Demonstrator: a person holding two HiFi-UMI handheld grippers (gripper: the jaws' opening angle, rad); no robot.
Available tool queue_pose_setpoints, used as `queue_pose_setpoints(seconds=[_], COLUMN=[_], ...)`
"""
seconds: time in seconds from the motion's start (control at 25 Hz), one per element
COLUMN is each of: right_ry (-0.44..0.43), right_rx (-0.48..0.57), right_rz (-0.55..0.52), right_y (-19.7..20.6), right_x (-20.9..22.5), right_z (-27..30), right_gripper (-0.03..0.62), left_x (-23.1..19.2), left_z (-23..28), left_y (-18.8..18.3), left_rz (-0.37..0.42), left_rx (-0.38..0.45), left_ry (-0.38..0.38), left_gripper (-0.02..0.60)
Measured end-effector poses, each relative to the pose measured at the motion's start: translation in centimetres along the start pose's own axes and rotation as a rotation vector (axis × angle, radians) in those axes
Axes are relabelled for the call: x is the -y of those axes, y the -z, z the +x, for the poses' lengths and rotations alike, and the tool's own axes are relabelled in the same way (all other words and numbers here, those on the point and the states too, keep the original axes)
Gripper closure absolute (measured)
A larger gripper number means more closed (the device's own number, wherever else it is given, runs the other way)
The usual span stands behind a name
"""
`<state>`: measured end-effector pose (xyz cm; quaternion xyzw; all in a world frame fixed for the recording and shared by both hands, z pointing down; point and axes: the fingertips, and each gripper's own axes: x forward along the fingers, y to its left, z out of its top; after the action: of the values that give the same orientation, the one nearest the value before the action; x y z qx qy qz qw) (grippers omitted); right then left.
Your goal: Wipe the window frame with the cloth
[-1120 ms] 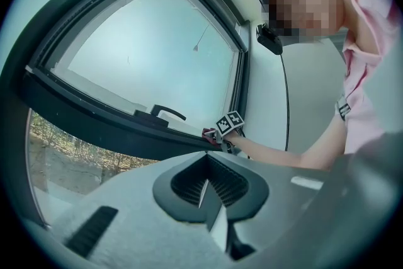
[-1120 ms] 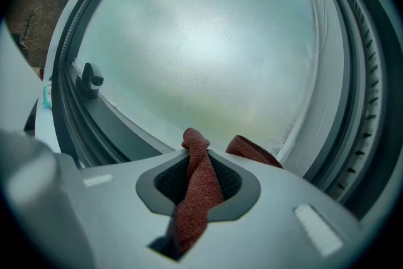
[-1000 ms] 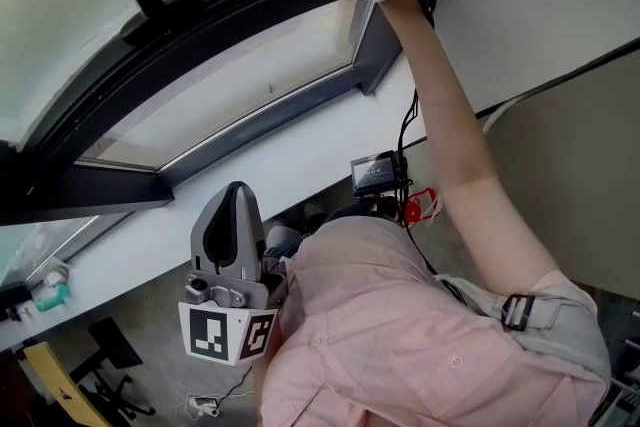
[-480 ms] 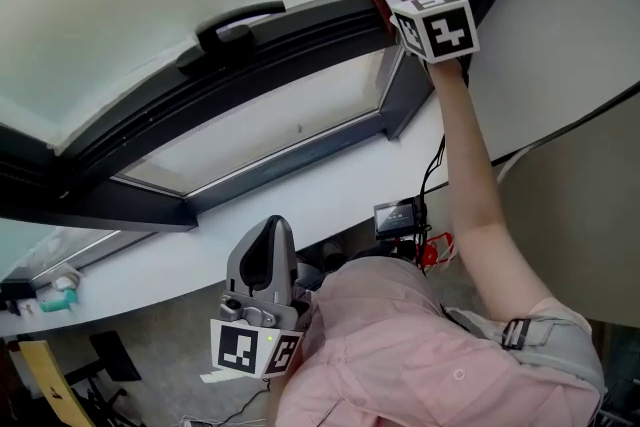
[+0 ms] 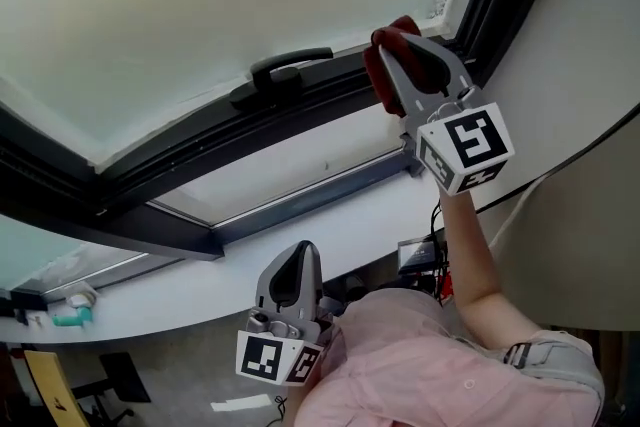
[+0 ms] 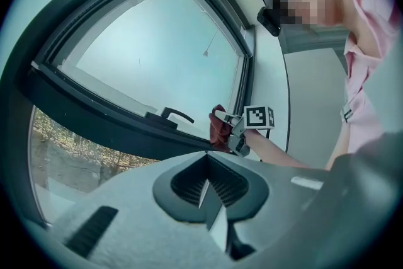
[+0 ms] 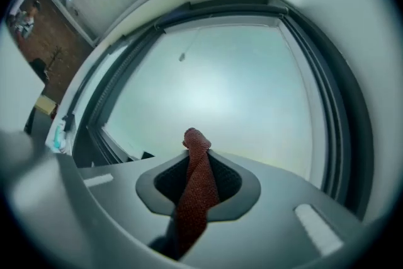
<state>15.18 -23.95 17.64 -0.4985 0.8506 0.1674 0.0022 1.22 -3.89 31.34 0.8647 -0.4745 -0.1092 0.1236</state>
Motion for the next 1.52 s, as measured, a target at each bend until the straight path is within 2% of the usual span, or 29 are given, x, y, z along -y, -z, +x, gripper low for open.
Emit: queue_pose_setpoints(seconds=[0.2,0.36,0.48,0.68,0.96,1.28,1.52], right_ry=[-0.135,-0.187,-0.173,-0.154,-0.166,-0.206,-0.207], right_rx=[0.035,-0.078,-0.187,-0.250,-0.272,-0.276,-0.284], right_rz=[-0.035,-0.063,-0.075,-0.076,-0.123,-0.051,-0.065], right_y=[-1.0,2.0,5.0,7.0,7.4,7.2,7.3], right_x=[-9.3,-13.1,-13.3,-13.1,-13.4,-13.2,-13.0], right_z=[2.5,5.3,6.6,7.8,8.0,8.0,7.9], right_gripper=[0.533,0.533,0.533,0.533,0.533,0.533,0.533], left_x=[-1.8,-3.5,-4.5,-5.7,-5.9,-4.9,-5.0], left_z=[-1.3,-2.2,-2.5,-1.8,-0.2,1.3,1.4], left_y=[-1.2,-2.1,-2.5,-2.3,-2.2,-1.8,-1.6], left_rz=[-0.007,-0.016,-0.026,-0.039,-0.045,-0.053,-0.056], left_rx=[0.002,0.000,-0.003,-0.018,-0.035,-0.055,-0.058], left_ry=[-0.005,-0.023,-0.028,-0.015,0.030,0.073,0.069], left_gripper=[0.584,0.584,0.584,0.584,0.584,0.584,0.584])
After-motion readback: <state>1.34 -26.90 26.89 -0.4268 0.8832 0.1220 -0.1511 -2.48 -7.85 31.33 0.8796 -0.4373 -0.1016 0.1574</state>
